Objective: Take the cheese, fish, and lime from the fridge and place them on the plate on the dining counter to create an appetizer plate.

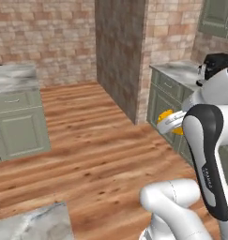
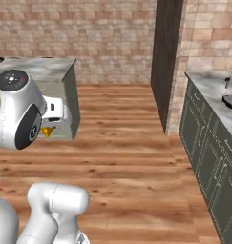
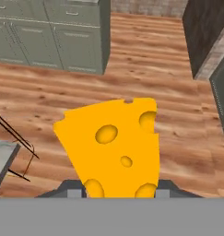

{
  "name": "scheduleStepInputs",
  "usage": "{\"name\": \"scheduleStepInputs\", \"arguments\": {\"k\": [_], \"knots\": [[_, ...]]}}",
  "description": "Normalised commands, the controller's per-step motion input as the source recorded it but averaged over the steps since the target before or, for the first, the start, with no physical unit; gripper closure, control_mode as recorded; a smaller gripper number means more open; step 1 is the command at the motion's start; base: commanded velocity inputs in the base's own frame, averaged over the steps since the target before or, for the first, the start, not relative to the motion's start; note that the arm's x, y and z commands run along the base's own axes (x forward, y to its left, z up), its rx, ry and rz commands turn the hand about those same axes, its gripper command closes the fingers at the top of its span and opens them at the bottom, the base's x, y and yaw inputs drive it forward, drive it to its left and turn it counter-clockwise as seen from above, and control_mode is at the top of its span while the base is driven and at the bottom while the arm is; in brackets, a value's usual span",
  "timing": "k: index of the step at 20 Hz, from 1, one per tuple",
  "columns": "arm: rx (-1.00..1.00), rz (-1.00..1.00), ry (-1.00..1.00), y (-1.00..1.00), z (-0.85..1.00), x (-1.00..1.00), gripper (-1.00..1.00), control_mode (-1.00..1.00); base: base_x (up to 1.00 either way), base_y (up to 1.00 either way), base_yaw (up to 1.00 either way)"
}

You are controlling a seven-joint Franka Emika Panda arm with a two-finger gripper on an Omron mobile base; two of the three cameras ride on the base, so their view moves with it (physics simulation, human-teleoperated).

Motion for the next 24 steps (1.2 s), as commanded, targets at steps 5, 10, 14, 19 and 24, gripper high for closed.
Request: {"name": "scheduleStepInputs", "arguments": {"k": [5,10,14,19,24], "knots": [[0.0,0.0,0.0,0.0,0.0,0.0,1.0,1.0,1.0,-0.28,0.14],[0.0,0.0,0.0,0.0,0.0,0.0,1.0,1.0,1.0,-0.28,0.11],[0.0,0.0,0.0,0.0,0.0,0.0,1.0,1.0,1.0,-0.23,0.12],[0.0,0.0,0.0,0.0,0.0,0.0,1.0,1.0,1.0,-0.19,0.16],[0.0,0.0,0.0,0.0,0.0,0.0,1.0,1.0,1.0,-0.17,0.18]]}}
